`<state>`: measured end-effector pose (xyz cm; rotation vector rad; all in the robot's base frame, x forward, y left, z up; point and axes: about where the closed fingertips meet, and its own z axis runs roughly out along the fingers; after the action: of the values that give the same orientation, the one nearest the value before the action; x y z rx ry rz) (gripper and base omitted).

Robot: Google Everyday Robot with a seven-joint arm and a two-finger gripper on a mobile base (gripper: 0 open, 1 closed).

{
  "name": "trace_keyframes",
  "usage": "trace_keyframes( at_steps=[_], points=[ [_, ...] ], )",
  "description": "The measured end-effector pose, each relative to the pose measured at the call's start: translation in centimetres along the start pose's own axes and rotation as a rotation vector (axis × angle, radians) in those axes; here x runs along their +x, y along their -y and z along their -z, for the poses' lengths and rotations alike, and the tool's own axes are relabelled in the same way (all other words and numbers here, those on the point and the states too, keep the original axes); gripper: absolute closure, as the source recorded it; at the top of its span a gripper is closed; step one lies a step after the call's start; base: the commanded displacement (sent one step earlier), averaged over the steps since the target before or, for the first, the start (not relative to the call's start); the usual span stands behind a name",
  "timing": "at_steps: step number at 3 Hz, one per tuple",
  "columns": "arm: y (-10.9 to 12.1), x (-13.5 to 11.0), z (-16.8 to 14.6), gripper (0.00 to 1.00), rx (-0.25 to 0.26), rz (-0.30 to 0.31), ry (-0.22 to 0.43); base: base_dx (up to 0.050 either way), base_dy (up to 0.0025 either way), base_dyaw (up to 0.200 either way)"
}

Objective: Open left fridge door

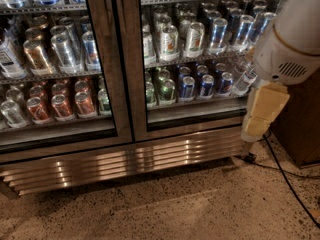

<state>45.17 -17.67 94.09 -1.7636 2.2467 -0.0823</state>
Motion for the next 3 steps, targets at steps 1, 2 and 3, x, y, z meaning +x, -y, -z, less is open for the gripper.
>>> trace_keyframes(
  at_steps=[1,2,3],
  points=[
    [-1.1,-1.6,-2.2,0.00,-0.001,0.038,-0.043,0.000,0.00000,0.000],
    [-2.1,-2.7,-4.1,0.00,-0.001,0.069,-0.086,0.000,0.00000,0.000],
    [-2.1,-2.7,-4.0,0.00,-0.001,0.069,-0.084,0.000,0.00000,0.000]
  ],
)
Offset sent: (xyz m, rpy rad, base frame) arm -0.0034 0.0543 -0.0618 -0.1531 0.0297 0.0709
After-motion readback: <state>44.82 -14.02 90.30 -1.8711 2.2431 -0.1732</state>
